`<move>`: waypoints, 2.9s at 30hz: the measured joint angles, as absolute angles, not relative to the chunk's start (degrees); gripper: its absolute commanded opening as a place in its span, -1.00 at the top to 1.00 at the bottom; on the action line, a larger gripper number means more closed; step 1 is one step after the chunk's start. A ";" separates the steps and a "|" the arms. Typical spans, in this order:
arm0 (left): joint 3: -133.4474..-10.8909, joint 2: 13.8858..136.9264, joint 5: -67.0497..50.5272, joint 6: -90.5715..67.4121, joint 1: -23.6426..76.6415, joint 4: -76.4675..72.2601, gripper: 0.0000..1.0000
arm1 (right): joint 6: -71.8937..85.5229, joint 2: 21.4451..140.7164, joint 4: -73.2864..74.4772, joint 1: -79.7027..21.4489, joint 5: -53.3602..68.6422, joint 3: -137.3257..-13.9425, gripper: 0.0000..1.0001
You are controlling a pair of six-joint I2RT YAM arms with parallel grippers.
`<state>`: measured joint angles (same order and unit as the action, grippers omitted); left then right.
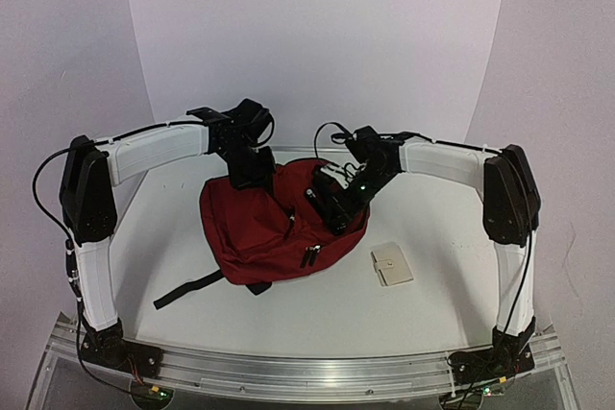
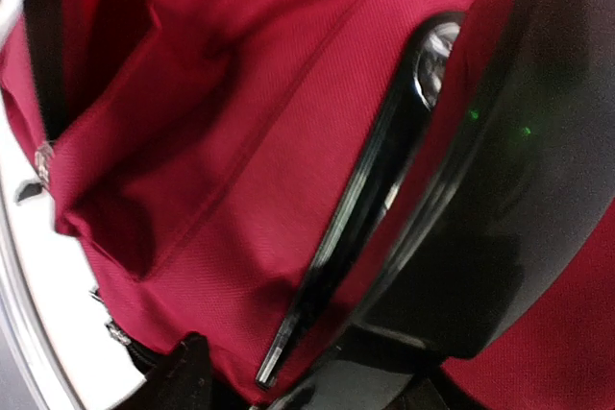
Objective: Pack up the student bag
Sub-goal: Pick up the stationery from the center of the board, then place the stationery in the student bag.
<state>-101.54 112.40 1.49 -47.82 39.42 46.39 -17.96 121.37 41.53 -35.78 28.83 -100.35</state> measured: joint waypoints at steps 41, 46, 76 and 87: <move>-99.56 111.24 -0.36 -45.36 39.59 44.60 1.00 | -9.11 139.78 57.68 -37.68 55.32 -127.93 0.98; -97.16 110.33 -0.48 -43.94 39.48 43.56 1.00 | -12.90 144.96 64.66 -37.80 56.11 -135.44 0.32; -95.82 108.27 -2.02 -41.89 39.57 38.57 0.99 | -16.88 122.90 49.75 -34.03 42.53 -103.17 -0.54; -95.09 107.92 -2.85 -41.93 39.56 37.37 0.99 | -16.27 121.01 36.78 -38.81 36.70 -99.28 -0.28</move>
<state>-95.09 107.92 -2.85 -41.93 39.56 37.37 -16.27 121.01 36.78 -38.81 36.70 -99.28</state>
